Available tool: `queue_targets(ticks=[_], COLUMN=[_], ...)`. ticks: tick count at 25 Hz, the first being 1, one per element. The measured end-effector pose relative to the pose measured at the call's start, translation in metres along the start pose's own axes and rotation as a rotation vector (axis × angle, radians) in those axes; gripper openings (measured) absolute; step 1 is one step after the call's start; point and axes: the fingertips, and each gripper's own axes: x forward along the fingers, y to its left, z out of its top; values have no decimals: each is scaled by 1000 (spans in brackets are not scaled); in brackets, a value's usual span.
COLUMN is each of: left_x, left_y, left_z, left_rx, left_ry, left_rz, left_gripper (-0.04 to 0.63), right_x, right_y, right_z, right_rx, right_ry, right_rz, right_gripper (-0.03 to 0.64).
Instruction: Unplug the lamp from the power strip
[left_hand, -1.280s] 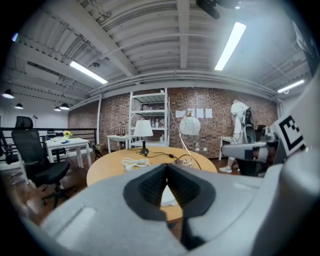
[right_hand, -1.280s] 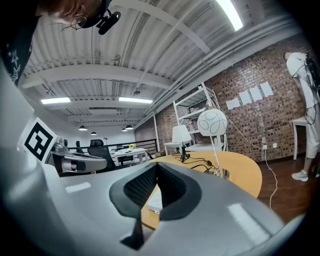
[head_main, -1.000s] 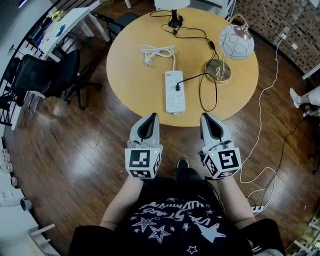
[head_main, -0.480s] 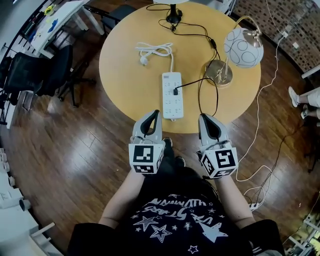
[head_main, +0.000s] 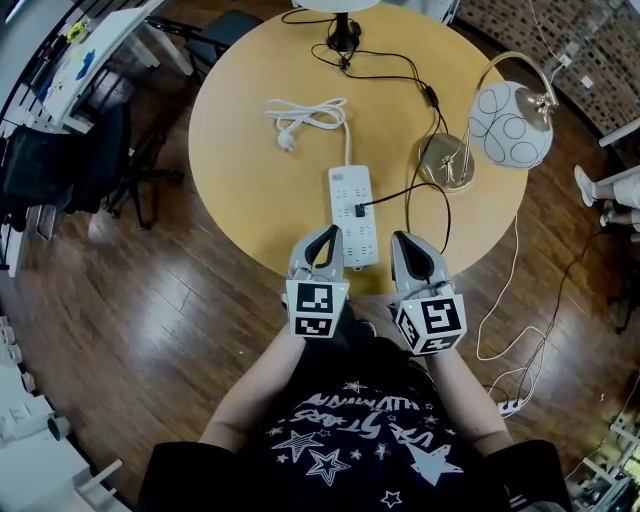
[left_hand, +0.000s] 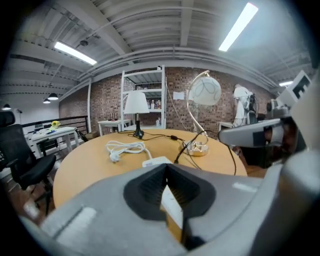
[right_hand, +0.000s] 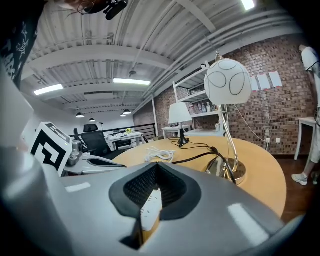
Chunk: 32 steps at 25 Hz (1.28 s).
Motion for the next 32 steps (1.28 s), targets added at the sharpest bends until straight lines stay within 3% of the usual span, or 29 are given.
queue_targets(ticks=[8,18,25,32], left_x=[38,53,59,62], left_y=[-6,-8,-16,-16], left_z=[-30,-39,-50,-54], left_rx=[36,100,124,134], left_ry=[138,198,264,295], left_rz=[-112,-206,-257,-244], left_gripper=[5,5,5,5], right_x=[37,61,70,77], right_y=[6,7,7,7], right_z=[-27,-45,-56,-69], right_rx=[-15,-71,-81,-55], right_ry=[101,188,226,265], right_rz=[15,-20,-26,16], right_gripper=[9,9,8,9])
